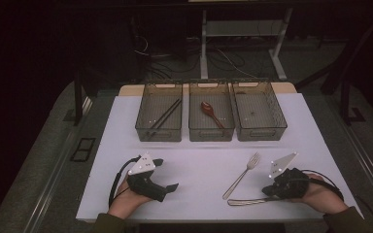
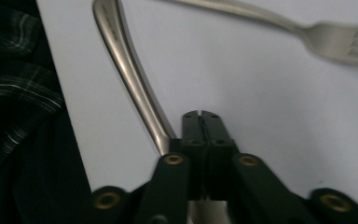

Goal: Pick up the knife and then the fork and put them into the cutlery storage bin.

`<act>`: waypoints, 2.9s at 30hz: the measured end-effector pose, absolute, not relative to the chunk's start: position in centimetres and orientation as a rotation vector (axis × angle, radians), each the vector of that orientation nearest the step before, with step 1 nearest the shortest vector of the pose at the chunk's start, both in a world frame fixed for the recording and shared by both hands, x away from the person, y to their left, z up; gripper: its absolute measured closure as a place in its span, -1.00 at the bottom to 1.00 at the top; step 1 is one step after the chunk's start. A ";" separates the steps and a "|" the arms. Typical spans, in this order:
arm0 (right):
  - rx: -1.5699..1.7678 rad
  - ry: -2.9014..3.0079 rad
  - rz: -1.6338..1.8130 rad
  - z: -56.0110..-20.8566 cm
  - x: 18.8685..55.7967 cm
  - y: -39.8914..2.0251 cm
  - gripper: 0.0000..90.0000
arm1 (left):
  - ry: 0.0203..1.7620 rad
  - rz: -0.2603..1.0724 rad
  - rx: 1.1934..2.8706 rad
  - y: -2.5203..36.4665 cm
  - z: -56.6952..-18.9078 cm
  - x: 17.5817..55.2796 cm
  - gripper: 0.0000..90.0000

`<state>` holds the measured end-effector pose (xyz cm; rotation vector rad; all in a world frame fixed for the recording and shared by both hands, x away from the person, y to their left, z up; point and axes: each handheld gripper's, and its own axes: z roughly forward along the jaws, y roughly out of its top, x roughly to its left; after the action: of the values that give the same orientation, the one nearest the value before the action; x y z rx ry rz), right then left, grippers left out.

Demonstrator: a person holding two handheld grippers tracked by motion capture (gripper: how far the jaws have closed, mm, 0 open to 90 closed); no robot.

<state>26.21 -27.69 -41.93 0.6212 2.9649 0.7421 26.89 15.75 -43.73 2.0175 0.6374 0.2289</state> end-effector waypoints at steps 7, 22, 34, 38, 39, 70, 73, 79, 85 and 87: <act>0.345 3.057 0.643 -40.7 26.0 -25.9 0.64 | 0.640 0.227 2.019 15.8 -43.7 26.9 -1.00; 0.081 3.136 0.356 -42.0 25.9 -23.0 0.63 | 0.636 0.227 2.018 15.7 -43.8 26.9 -1.00; -0.086 3.128 0.237 -41.9 25.9 -21.9 0.75 | 0.631 0.226 2.027 15.6 -43.8 26.9 -1.00; -0.096 3.136 0.266 -41.8 26.0 -22.2 0.75 | 0.630 0.226 2.022 15.7 -43.8 26.9 -1.00; -0.110 3.139 0.270 -41.8 26.0 -22.2 0.75 | 0.632 0.226 2.020 15.7 -43.8 26.9 -1.00; 0.727 2.742 1.007 -36.9 31.8 -27.1 0.75 | 0.630 0.231 2.028 15.9 -43.8 27.0 -1.00; 0.800 2.684 1.046 -36.8 32.7 -27.5 0.75 | 0.634 0.226 2.031 16.0 -44.0 27.1 -1.00; 0.914 2.590 1.109 -36.2 34.2 -28.1 0.75 | 0.638 0.220 2.028 16.0 -44.1 27.2 -1.00; 0.975 2.509 1.181 -35.6 35.6 -28.6 0.75 | 0.637 0.218 2.031 16.0 -44.2 27.2 -1.00; 0.993 2.484 1.194 -35.3 36.0 -28.7 0.75 | 0.636 0.222 2.027 16.0 -44.1 27.2 -1.00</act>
<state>35.99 -28.69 -35.30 0.9933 2.4836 1.1939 27.19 16.01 -44.11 2.0269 0.6364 0.2225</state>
